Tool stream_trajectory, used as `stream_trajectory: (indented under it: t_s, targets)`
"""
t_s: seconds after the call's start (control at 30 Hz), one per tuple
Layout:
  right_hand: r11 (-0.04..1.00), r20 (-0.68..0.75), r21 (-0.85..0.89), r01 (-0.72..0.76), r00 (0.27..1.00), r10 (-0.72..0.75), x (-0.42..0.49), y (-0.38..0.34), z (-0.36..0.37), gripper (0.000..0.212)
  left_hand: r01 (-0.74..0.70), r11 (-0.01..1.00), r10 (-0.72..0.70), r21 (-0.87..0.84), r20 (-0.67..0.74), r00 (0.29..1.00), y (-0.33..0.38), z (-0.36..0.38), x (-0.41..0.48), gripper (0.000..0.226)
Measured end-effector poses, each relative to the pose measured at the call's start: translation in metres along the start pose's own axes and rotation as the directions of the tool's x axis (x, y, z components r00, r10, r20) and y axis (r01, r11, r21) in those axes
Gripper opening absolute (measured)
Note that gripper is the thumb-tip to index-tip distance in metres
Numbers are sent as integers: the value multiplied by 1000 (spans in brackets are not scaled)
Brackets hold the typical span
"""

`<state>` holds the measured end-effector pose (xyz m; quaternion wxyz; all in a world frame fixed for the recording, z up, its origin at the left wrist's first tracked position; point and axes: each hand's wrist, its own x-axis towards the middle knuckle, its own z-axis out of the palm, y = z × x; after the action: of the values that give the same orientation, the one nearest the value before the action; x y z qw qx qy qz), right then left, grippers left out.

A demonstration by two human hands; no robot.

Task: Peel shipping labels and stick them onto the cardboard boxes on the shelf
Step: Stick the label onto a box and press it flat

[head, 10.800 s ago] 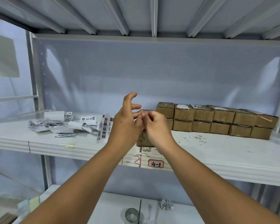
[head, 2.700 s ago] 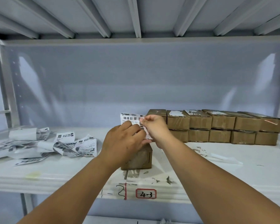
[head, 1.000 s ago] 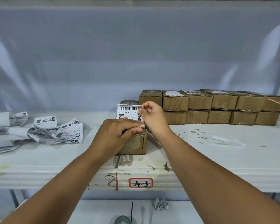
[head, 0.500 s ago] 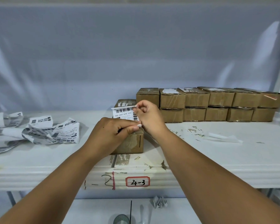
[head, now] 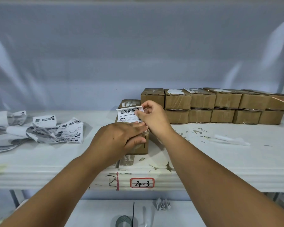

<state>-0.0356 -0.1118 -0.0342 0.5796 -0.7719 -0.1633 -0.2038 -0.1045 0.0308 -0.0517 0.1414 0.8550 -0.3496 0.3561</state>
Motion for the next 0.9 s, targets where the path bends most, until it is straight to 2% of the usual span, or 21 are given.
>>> stream_trajectory:
  t_s: [0.17, 0.33, 0.57, 0.7, 0.8, 0.9]
  targets:
    - [990, 100, 49, -129, 987, 123, 3, 2, -1, 16, 4, 1000, -4, -30, 3, 1000, -3, -1, -3, 43]
    - [929, 195, 255, -269, 955, 223, 1, 3, -4, 22, 23, 998, -25, -65, -18, 1000, -3, 0, -5, 41]
    - [919, 192, 260, -298, 948, 253, 4, 8, -5, 21, 106, 973, -116, -205, -36, 993, 1, -5, -4, 43]
    - [949, 129, 185, -257, 963, 236, 6, 9, 1, 19, 141, 971, -153, -192, -49, 987, 4, -7, -5, 41]
    - [941, 115, 177, -289, 955, 272, 9, 9, 1, 20, 154, 964, -166, -216, -41, 985, 11, -10, -6, 38]
    - [914, 138, 208, -349, 935, 326, 10, 10, 0, 17, 263, 913, -255, -310, 66, 965, 17, -22, 0, 27]
